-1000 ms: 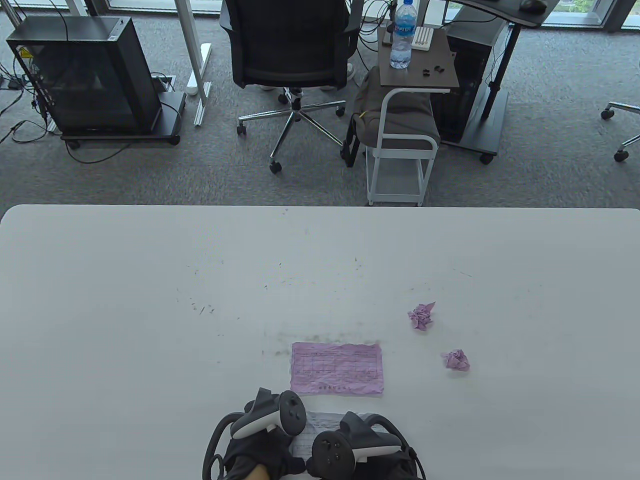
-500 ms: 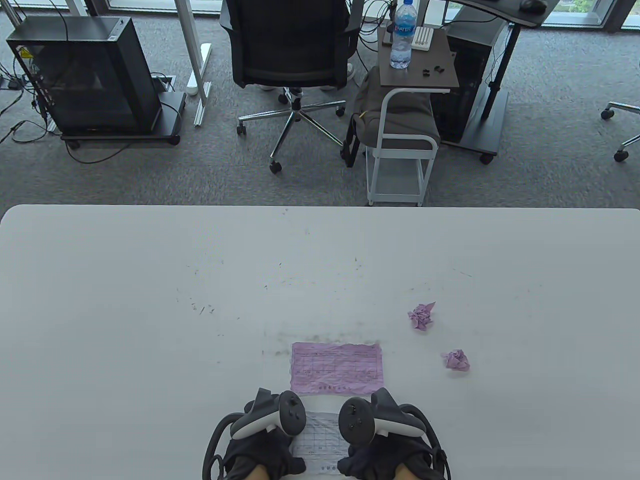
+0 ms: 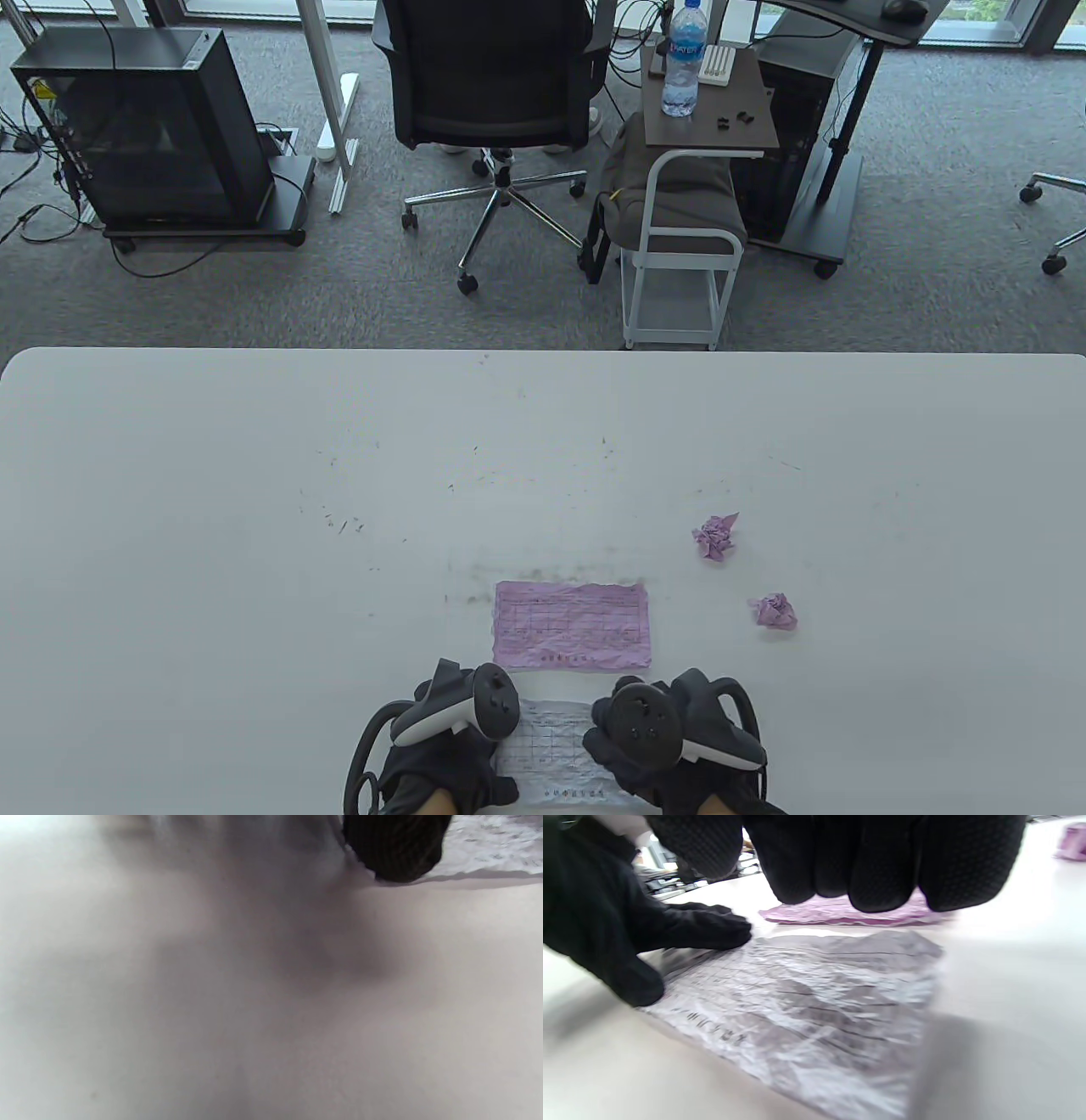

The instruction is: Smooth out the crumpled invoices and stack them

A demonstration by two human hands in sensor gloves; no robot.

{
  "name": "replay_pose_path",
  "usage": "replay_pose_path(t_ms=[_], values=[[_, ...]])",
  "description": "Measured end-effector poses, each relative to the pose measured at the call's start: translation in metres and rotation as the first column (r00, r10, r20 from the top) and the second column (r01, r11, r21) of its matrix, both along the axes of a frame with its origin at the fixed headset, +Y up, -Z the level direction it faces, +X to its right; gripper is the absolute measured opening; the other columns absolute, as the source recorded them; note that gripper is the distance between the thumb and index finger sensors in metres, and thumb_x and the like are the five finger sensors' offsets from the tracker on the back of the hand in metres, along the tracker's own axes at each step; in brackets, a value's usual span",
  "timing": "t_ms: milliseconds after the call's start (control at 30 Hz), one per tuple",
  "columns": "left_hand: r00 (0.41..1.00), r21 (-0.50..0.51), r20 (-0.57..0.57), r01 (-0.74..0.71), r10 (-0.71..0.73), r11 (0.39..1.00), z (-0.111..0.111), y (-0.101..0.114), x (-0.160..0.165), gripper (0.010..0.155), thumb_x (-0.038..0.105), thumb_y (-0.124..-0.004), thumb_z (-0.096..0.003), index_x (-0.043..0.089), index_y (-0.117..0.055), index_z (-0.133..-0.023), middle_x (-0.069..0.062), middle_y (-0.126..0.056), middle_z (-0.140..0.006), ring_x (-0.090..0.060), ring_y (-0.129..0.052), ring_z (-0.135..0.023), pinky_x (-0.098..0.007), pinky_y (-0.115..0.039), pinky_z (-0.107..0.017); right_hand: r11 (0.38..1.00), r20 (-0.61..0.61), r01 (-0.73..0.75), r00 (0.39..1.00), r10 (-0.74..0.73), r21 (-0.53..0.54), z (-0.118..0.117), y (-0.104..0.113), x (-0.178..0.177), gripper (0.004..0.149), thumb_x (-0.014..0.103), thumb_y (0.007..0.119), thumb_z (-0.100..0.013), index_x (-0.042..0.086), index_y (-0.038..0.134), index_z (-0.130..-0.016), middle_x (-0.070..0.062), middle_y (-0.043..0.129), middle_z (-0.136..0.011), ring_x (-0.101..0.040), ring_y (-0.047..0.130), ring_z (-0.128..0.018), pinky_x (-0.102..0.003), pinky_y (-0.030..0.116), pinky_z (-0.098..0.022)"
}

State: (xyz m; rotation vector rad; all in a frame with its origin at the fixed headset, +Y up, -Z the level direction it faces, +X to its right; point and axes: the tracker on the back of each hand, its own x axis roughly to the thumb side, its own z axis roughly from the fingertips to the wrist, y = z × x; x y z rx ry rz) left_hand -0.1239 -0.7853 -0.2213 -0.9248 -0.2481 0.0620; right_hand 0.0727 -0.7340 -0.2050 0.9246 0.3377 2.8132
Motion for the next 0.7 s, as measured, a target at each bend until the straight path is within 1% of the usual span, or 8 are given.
replay_pose_path(t_ms=[67, 133, 233, 300, 367, 433, 533, 700], values=[[1.0, 0.0, 0.0, -0.001, 0.001, 1.0, 0.0, 0.0, 0.0, 0.088, 0.049, -0.075, -0.0547, 0.032, -0.006, -0.106, -0.013, 0.015, -0.104, -0.059, 0.007, -0.095, -0.075, -0.027, -0.066, 0.999, -0.064, -0.03, 0.997, 0.032, 0.041, 0.005, -0.006, -0.012, 0.044, 0.036, 0.07, -0.058, 0.014, 0.064, -0.096, -0.017, 0.063, -0.101, -0.039, 0.078, -0.081, -0.056, 0.08, -0.05], [1.0, -0.002, 0.003, 0.001, -0.001, 1.0, 0.0, 0.0, 0.0, 0.088, 0.049, -0.075, -0.0548, 0.032, -0.006, -0.106, -0.013, 0.015, -0.104, -0.059, 0.007, -0.094, -0.075, -0.027, -0.066, 0.996, -0.132, -0.064, 0.989, 0.072, 0.064, 0.008, -0.016, -0.023, 0.046, 0.036, 0.07, -0.058, 0.015, 0.062, -0.098, -0.016, 0.061, -0.103, -0.039, 0.076, -0.083, -0.055, 0.079, -0.051], [1.0, -0.005, 0.006, 0.004, -0.004, 1.0, 0.0, 0.0, 0.0, 0.087, 0.049, -0.075, -0.0548, 0.032, -0.006, -0.106, -0.013, 0.015, -0.104, -0.06, 0.007, -0.094, -0.075, -0.027, -0.066, 0.989, -0.187, -0.145, 0.971, 0.147, 0.019, 0.011, -0.03, -0.033, 0.058, 0.041, 0.068, -0.058, 0.015, 0.044, -0.105, -0.018, 0.044, -0.111, -0.041, 0.062, -0.092, -0.057, 0.074, -0.055], [1.0, -0.005, 0.01, 0.008, -0.008, 1.0, 0.0, 0.0, 0.0, 0.088, 0.049, -0.075, -0.0548, 0.031, -0.006, -0.106, -0.013, 0.015, -0.104, -0.06, 0.007, -0.095, -0.075, -0.027, -0.066, 0.982, -0.175, -0.181, 0.97, 0.169, -0.055, 0.011, -0.038, -0.035, 0.064, 0.045, 0.066, -0.059, 0.016, 0.036, -0.107, -0.019, 0.036, -0.114, -0.044, 0.054, -0.096, -0.059, 0.072, -0.056], [1.0, -0.006, 0.01, 0.008, -0.008, 1.0, 0.0, 0.0, 0.0, 0.088, 0.049, -0.075, -0.0547, 0.032, -0.006, -0.106, -0.013, 0.015, -0.104, -0.06, 0.007, -0.095, -0.075, -0.027, -0.066, 0.959, -0.16, -0.254, 0.959, 0.232, -0.128, 0.011, -0.043, -0.036, 0.066, 0.047, 0.063, -0.059, 0.018, 0.031, -0.109, -0.019, 0.029, -0.115, -0.043, 0.042, -0.098, -0.059, 0.061, -0.059], [1.0, -0.007, 0.009, 0.008, -0.008, 1.0, 0.0, 0.0, 0.0, 0.088, 0.049, -0.075, -0.0548, 0.031, -0.005, -0.106, -0.013, 0.015, -0.103, -0.06, 0.007, -0.094, -0.075, -0.027, -0.066, 0.954, -0.166, -0.281, 0.951, 0.262, -0.105, 0.011, -0.042, -0.038, 0.067, 0.049, 0.062, -0.059, 0.017, 0.03, -0.109, -0.019, 0.027, -0.114, -0.043, 0.041, -0.098, -0.058, 0.061, -0.059], [1.0, -0.008, 0.008, 0.007, -0.007, 1.0, 0.001, 0.0, 0.0, 0.088, 0.049, -0.075, -0.0548, 0.032, -0.005, -0.106, -0.013, 0.015, -0.103, -0.06, 0.007, -0.094, -0.075, -0.027, -0.066, 0.928, -0.133, -0.328, 0.942, 0.307, -0.179, 0.009, -0.044, -0.04, 0.068, 0.048, 0.063, -0.06, 0.017, 0.026, -0.108, -0.02, 0.018, -0.113, -0.044, 0.033, -0.097, -0.058, 0.056, -0.061], [1.0, -0.007, 0.006, 0.007, -0.006, 1.0, 0.001, 0.0, 0.0, 0.088, 0.049, -0.075, -0.0548, 0.032, -0.005, -0.106, -0.013, 0.016, -0.104, -0.059, 0.007, -0.095, -0.075, -0.027, -0.066, 0.925, -0.033, -0.322, 0.946, 0.322, -0.201, 0.003, -0.039, -0.032, 0.067, 0.047, 0.064, -0.06, 0.012, 0.032, -0.108, -0.022, 0.025, -0.112, -0.045, 0.041, -0.095, -0.059, 0.065, -0.058]])
